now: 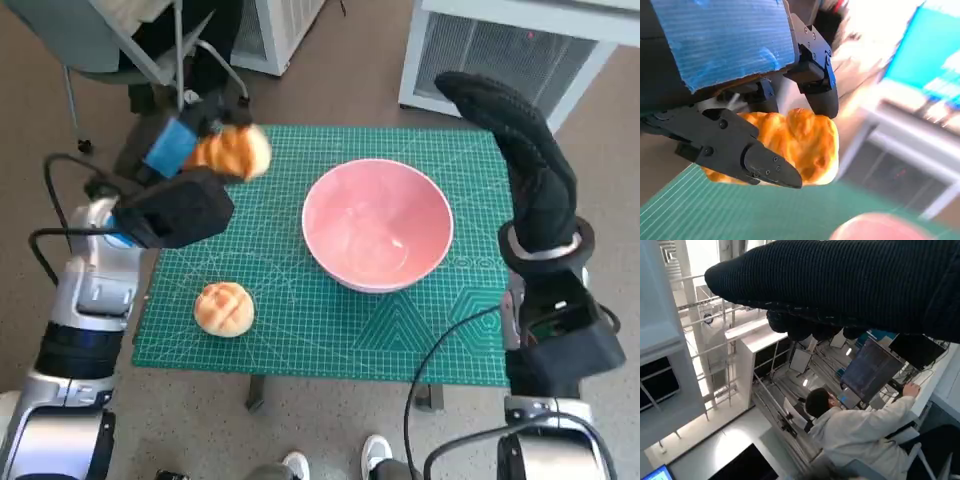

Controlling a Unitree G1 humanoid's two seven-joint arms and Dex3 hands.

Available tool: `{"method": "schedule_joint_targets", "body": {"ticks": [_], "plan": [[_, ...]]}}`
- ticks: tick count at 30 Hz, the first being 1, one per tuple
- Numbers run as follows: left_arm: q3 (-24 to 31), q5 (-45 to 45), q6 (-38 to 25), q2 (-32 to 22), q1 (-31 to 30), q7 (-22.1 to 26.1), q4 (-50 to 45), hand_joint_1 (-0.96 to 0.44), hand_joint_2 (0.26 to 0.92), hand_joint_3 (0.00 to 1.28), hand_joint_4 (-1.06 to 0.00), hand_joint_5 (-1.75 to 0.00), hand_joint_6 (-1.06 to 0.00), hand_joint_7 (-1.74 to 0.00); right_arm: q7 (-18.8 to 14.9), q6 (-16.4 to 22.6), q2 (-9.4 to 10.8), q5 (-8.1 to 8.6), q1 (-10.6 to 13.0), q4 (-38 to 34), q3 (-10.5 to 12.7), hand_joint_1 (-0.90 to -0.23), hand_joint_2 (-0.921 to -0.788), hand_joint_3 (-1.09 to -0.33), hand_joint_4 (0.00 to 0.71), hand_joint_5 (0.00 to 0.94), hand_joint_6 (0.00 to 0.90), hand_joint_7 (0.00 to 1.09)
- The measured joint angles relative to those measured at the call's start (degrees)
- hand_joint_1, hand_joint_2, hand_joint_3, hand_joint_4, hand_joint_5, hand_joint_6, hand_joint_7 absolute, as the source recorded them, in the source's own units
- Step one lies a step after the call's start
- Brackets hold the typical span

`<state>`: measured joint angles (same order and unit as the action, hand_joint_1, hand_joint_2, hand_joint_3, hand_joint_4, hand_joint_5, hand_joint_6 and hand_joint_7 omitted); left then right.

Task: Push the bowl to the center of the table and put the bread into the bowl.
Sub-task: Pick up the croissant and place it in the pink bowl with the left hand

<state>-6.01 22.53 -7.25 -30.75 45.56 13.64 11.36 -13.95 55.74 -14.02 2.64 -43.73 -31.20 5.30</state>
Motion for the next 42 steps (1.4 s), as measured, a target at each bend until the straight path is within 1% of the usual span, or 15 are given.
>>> {"method": "schedule_joint_targets", "body": {"ticks": [6,12,20,27,33,35,38,39,40,41,42], "plan": [[-0.74,0.23,-0.59,3.34,2.16,-0.29,-5.73,0.0,0.901,0.03,-0.77,-1.08,-0.69,-1.1,-0.01,-0.16,-0.55,0.71,0.07,0.1,0.1,-0.553,-0.921,-0.777,0.28,0.001,-0.001,0.66],[-4.05,1.0,1.22,7.27,5.3,-0.54,-4.95,0.0,0.901,0.03,-0.77,-1.08,-0.7,-1.09,-0.02,-0.26,-0.9,1.62,0.1,0.19,0.13,-0.553,-0.921,-0.779,0.282,0.002,-0.001,0.66],[-9.1,1.68,5.6,12.44,8.62,-0.2,2.7,0.0,0.902,0.03,-0.77,-1.06,-0.7,-1.12,-0.01,-0.31,-1.1,1.62,0.32,0.88,0.03,-0.546,-0.921,-0.782,0.282,0.002,0.0,0.65],[-14.19,4.08,10.36,15.96,10.98,-0.15,13.57,0.0,0.914,0.03,-0.76,-1.05,-0.66,-1.17,-0.01,-0.54,-1.2,1.49,0.6,1.28,-0.03,-0.552,-0.921,-0.78,0.283,0.002,0.001,0.65],[-16.96,6.01,12.35,17.85,12.14,-0.14,21.9,0.0,0.918,0.03,-0.76,-1.04,-0.64,-1.21,0.0,-1.09,-1.37,1.46,1.17,2.61,-0.03,-0.56,-0.921,-0.778,0.285,0.003,0.001,0.65],[-17.7,6.37,12.82,18.16,12.35,0.18,24.1,0.0,0.919,0.05,-0.74,-1.07,-0.61,-1.24,0.0,-1.36,-1.5,1.46,1.47,3.17,0.0,-0.56,-0.921,-0.777,0.286,0.003,0.001,0.65],[-18.55,6.55,12.89,18.44,12.73,2.16,27.09,0.0,0.92,0.14,-0.67,-1.2,-0.48,-1.3,0.0,-1.81,-1.61,1.48,2.02,3.97,0.08,-0.556,-0.921,-0.778,0.288,0.004,0.0,0.65],[-18.84,6.58,12.81,18.48,12.93,3.16,27.94,0.0,0.921,0.2,-0.62,-1.26,-0.4,-1.36,0.0,-1.93,-1.63,1.48,2.16,4.13,0.13,-0.553,-0.921,-0.779,0.289,0.004,0.0,0.65],[-19.21,6.64,12.57,18.5,13.14,4.28,28.68,-0.05,0.888,0.19,-0.48,-0.97,-0.32,-1.1,0.0,-2.08,-1.64,1.49,2.25,4.29,0.17,-0.551,-0.921,-0.779,0.289,0.004,0.0,0.66],[-19.7,6.76,12.02,18.49,13.49,6.03,29.42,-0.09,0.88,0.17,-0.44,-0.7,-0.31,-0.86,0.0,-2.28,-1.66,1.49,2.32,4.48,0.22,-0.549,-0.921,-0.78,0.289,0.004,0.0,0.66],[-20.17,6.89,11.51,18.51,13.85,7.64,30.19,-0.11,0.879,0.15,-0.4,-0.57,-0.3,-0.76,0.0,-2.38,-1.68,1.49,2.35,4.66,0.24,-0.548,-0.921,-0.78,0.289,0.004,0.0,0.66]]}}
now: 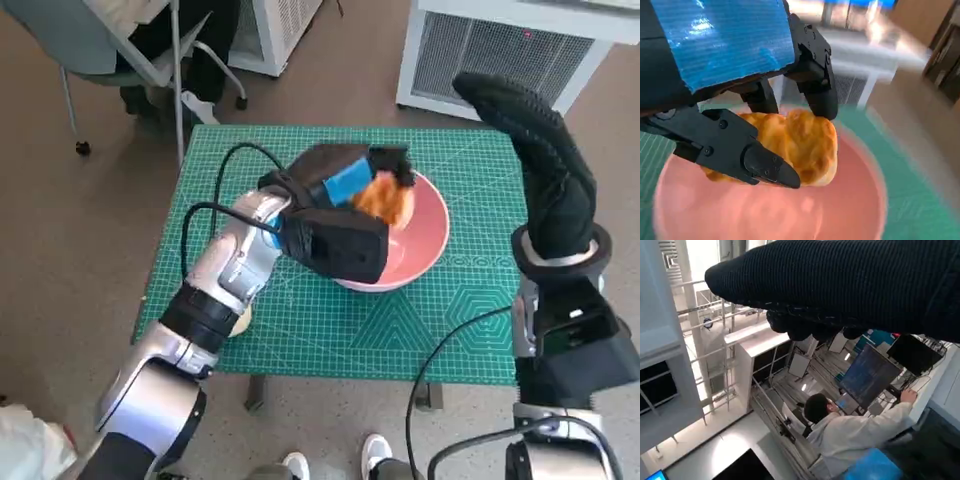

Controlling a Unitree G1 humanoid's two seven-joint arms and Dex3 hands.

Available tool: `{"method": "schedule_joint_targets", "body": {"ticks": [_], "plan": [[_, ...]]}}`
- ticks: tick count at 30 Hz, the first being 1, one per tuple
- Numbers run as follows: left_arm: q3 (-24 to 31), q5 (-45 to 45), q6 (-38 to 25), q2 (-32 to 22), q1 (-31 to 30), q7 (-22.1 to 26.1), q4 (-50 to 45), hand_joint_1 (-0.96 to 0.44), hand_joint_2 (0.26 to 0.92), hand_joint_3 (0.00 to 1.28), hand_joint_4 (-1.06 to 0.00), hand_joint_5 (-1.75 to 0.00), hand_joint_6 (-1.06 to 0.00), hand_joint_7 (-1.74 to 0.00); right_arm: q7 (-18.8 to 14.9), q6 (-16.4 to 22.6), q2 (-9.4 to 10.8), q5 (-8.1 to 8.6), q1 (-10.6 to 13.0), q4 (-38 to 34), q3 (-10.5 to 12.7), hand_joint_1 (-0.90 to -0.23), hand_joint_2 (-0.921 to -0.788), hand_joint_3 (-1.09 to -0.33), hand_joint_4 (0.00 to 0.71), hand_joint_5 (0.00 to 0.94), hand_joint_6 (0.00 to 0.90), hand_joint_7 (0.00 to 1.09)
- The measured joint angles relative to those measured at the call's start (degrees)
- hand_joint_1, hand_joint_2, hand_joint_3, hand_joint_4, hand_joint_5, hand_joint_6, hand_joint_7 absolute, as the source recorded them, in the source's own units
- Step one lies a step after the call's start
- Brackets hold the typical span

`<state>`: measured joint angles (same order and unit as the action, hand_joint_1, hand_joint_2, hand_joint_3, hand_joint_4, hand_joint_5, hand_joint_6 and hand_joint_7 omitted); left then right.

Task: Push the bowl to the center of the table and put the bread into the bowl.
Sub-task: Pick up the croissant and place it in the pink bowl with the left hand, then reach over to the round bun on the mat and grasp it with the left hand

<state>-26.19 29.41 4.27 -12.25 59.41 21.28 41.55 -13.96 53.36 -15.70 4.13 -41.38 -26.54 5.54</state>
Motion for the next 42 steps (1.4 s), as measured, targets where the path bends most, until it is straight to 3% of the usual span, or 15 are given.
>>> {"method": "schedule_joint_targets", "body": {"ticks": [2,5,10,14,20,27,42], "plan": [[-0.73,0.11,-1.03,-0.04,0.59,3.01,0.93,-0.18,0.881,0.09,-0.28,-0.24,-0.27,-0.48,0.0,-0.15,-0.01,0.0,0.11,0.47,0.02,-0.545,-0.921,-0.781,0.289,0.004,0.0,0.65],[-1.55,0.13,-2.73,-0.25,1.74,8.48,1.94,-0.26,0.879,0.05,-0.17,-0.08,-0.24,-0.31,0.01,-0.51,-0.02,-0.02,0.27,1.17,0.08,-0.545,-0.921,-0.781,0.289,0.004,0.0,0.65],[-1.96,0.03,-5.25,-1.58,3.01,15.48,0.46,-0.34,0.878,0.02,-0.04,-0.01,-0.18,-0.19,0.22,-0.89,-0.02,-0.12,0.78,1.9,0.2,-0.545,-0.921,-0.779,0.293,0.006,0.0,0.65],[-0.96,-0.8,-5.35,-3.04,2.9,17.15,-2.55,-0.38,0.878,0.01,-0.01,0.0,-0.16,-0.16,0.39,-1.09,-0.04,-0.13,1.11,1.97,0.25,-0.545,-0.921,-0.777,0.295,0.006,0.0,0.65],[3.46,-4.6,-0.18,-6.09,0.68,15.72,-8.78,-0.38,0.881,0.01,0.0,0.0,-0.16,-0.15,0.47,-1.27,0.01,-0.14,1.2,2.18,0.15,-0.551,-0.921,-0.775,0.295,0.006,0.001,0.66],[10.78,-11.82,6.74,-12.37,-6.48,16.01,-19.95,-0.35,0.885,0.01,-0.05,-0.01,-0.21,-0.13,0.67,-1.62,0.11,-0.13,1.66,3.18,0.04,-0.553,-0.921,-0.776,0.29,0.003,0.002,0.66],[26.11,-21.65,8.15,-29.42,-24.71,20.67,-42.47,-0.27,0.867,0.0,-0.24,-0.02,-0.39,-0.13,0.61,-2.5,0.18,0.36,2.18,4.56,-0.24,-0.546,-0.921,-0.779,0.288,0.001,0.002,0.66]]}}
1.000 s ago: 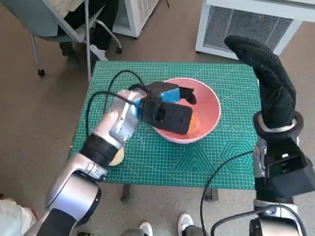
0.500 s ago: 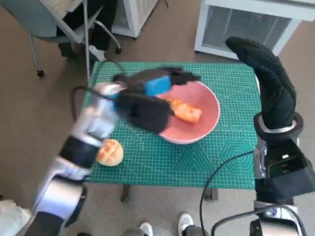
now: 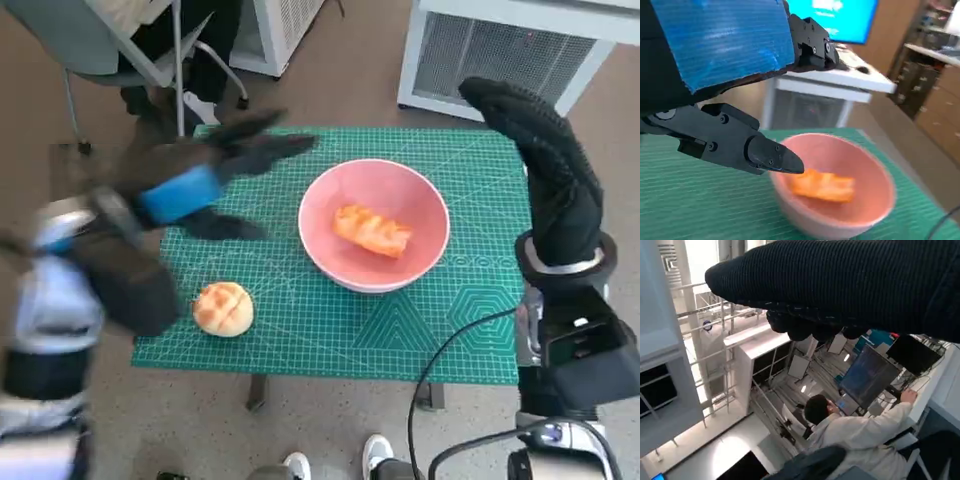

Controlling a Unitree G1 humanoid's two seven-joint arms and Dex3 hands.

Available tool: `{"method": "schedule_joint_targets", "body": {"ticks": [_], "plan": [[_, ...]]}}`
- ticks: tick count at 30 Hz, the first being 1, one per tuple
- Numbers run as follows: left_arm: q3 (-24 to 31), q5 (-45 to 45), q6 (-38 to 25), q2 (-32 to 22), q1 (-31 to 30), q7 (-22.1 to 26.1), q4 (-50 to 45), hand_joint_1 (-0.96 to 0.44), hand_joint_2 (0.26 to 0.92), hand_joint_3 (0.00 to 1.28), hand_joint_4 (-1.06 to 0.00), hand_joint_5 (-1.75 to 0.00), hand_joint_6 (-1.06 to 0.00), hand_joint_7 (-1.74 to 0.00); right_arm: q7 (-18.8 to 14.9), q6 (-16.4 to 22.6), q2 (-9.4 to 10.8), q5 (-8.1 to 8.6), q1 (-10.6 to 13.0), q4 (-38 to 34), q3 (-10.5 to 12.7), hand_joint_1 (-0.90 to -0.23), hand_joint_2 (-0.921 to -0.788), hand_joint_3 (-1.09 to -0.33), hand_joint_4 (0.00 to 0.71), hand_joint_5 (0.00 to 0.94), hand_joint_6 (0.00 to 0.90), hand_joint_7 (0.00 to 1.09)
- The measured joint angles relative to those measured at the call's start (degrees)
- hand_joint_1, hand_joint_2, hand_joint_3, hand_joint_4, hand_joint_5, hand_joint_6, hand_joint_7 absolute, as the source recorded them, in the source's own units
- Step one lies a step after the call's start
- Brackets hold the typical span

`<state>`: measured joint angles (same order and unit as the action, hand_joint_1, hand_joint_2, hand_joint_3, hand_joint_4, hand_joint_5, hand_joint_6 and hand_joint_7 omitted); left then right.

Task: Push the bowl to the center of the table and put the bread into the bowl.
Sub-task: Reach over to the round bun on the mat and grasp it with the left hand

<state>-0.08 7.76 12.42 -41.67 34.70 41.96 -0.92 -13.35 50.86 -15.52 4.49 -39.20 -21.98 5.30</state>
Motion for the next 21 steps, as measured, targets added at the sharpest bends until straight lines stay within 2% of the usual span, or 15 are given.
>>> {"method": "schedule_joint_targets", "body": {"ticks": [10,21], "plan": [[4.03,-2.24,0.84,-5.79,-11.13,2.22,-2.81,-0.25,0.869,0.0,-0.25,-0.01,-0.4,-0.09,-0.11,-0.1,0.09,0.16,-0.04,0.05,-0.29,-0.562,-0.921,-0.77,0.289,0.001,0.002,0.66],[2.18,-0.21,1.76,-7.07,-17.07,2.54,-2.07,-0.21,0.87,0.0,-0.25,0.0,-0.4,-0.05,-0.13,0.04,0.1,0.16,-0.08,-0.55,-0.48,-0.561,-0.921,-0.767,0.292,0.002,0.001,0.65]]}}
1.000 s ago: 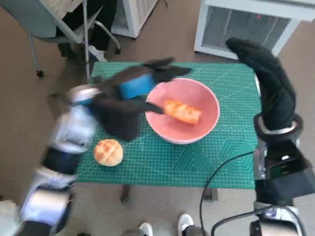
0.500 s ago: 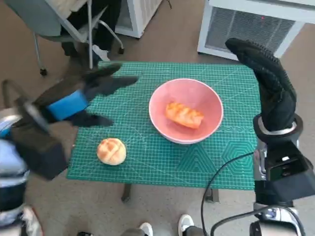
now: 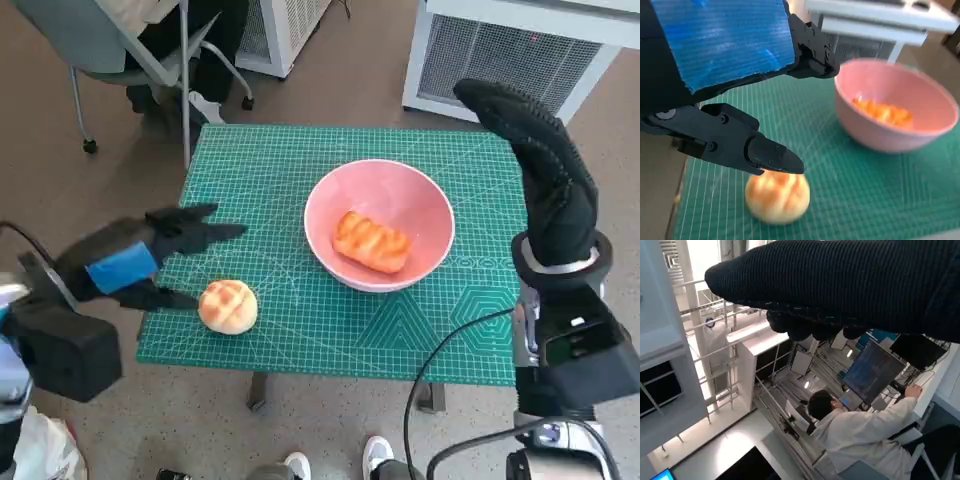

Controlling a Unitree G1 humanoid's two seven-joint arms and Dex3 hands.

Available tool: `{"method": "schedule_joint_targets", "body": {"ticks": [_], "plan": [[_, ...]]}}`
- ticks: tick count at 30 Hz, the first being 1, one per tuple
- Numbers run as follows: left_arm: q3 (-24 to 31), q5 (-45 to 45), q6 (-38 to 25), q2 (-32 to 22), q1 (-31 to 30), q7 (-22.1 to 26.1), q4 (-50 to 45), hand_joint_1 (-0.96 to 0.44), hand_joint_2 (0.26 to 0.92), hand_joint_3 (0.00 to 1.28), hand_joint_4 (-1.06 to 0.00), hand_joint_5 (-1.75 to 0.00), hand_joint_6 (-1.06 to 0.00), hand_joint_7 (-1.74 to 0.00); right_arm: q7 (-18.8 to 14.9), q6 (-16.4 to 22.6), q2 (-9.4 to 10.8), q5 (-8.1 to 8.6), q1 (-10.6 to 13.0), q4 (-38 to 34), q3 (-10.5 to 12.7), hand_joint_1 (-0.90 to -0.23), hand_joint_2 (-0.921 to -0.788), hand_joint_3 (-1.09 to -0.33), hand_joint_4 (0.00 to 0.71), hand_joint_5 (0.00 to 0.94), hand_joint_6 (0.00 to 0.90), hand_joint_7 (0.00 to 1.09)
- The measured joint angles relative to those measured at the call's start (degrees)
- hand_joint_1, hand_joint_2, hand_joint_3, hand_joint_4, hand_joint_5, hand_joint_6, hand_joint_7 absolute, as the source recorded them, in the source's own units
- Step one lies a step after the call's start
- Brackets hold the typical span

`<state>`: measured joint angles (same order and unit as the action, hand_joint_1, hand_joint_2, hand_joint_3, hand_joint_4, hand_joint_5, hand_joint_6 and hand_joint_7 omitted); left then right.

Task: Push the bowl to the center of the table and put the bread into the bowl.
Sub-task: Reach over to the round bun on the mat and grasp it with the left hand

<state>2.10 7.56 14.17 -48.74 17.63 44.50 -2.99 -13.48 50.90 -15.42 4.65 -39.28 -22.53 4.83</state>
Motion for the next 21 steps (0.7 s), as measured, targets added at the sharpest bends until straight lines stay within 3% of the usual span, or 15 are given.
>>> {"method": "schedule_joint_targets", "body": {"ticks": [13,21], "plan": [[-6.52,3.98,-2.3,0.2,0.29,0.95,5.6,-0.16,0.858,0.0,-0.25,0.0,-0.39,-0.02,-0.65,0.17,-0.2,0.02,-0.09,-0.34,-0.07,-0.563,-0.921,-0.765,0.292,0.002,0.003,0.65],[-11.32,6.92,-3.47,2.08,2.22,1.38,10.42,-0.13,0.861,0.0,-0.33,-0.03,-0.45,-0.05,-0.9,0.16,-0.26,0.01,-0.12,-0.34,-0.08,-0.561,-0.921,-0.766,0.292,0.002,0.003,0.65]]}}
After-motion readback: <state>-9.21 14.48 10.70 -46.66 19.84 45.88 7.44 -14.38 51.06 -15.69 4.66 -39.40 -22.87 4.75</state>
